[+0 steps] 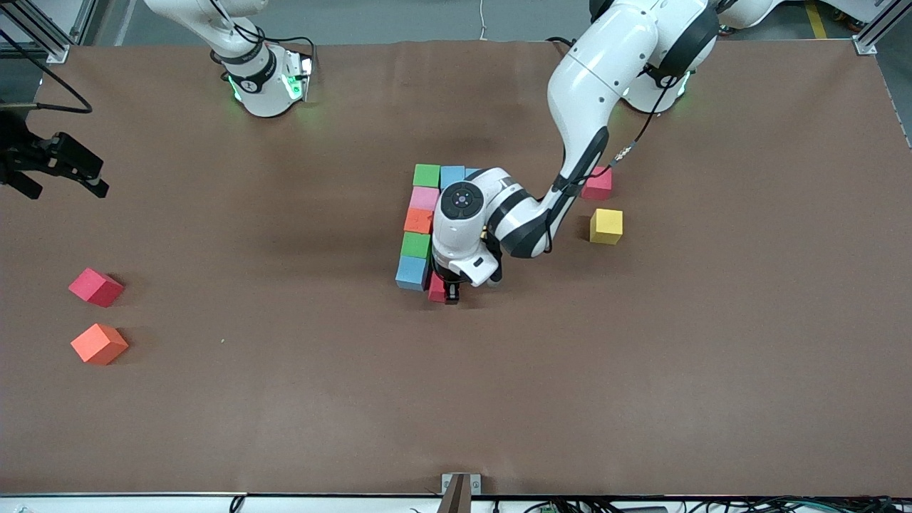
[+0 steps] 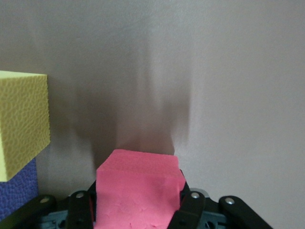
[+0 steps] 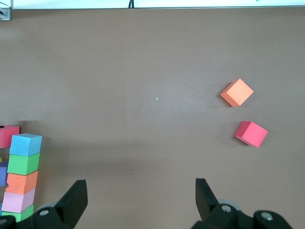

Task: Arrange 11 blocks into digit 3
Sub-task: 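Carry the pink cube to the shape with the left gripper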

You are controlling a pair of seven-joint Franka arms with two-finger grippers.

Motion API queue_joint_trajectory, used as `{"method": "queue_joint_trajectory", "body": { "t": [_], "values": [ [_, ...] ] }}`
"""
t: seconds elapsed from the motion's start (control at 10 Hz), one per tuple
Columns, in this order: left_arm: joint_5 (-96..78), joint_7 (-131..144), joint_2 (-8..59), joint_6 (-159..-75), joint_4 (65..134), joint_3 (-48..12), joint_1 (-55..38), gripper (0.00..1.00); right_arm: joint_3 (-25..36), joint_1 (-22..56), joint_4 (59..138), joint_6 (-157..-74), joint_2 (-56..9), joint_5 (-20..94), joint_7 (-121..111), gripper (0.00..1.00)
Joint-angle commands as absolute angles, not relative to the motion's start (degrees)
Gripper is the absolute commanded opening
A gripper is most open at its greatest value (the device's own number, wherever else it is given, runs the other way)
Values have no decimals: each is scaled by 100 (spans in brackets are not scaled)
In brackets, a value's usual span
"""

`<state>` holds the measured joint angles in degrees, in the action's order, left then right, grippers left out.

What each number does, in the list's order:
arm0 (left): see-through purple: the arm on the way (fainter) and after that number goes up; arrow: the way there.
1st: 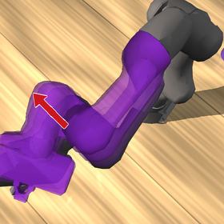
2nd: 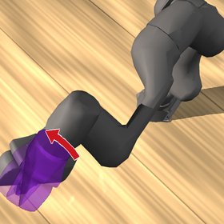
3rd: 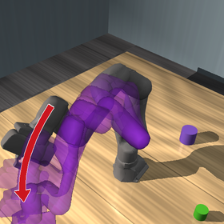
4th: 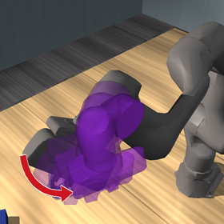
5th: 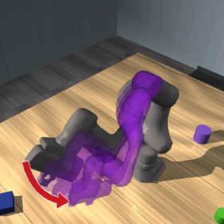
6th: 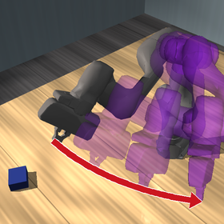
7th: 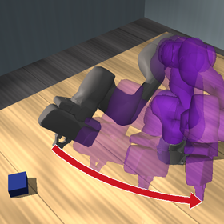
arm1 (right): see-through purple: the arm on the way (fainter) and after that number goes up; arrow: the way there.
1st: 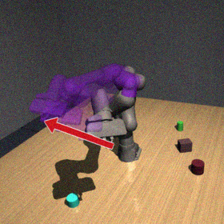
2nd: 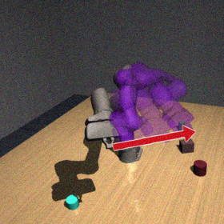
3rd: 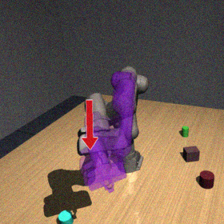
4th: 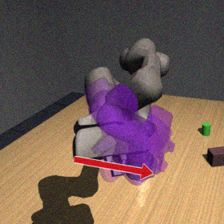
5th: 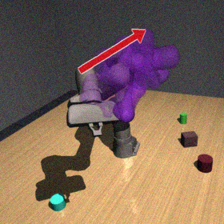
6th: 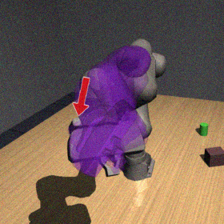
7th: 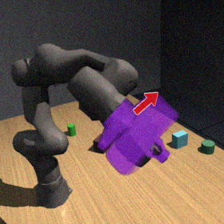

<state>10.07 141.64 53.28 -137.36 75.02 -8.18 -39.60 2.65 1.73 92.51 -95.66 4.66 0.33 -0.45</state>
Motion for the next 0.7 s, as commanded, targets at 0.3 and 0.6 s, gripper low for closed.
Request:
{"method": "queue_joint_trajectory", "body": {
  "t": [0.3, 0.6],
  "values": [
    [1046, 14282, 5458, -13851, 7330, -738, -4096, 21, 343, -79, 9044, -9396, 448, 158, -255, 100],
    [1055, 14282, 5528, -13922, 7321, -730, -4122, 67, 325, -9, 9044, -9360, 439, 158, -237, 100]
  ]
}}
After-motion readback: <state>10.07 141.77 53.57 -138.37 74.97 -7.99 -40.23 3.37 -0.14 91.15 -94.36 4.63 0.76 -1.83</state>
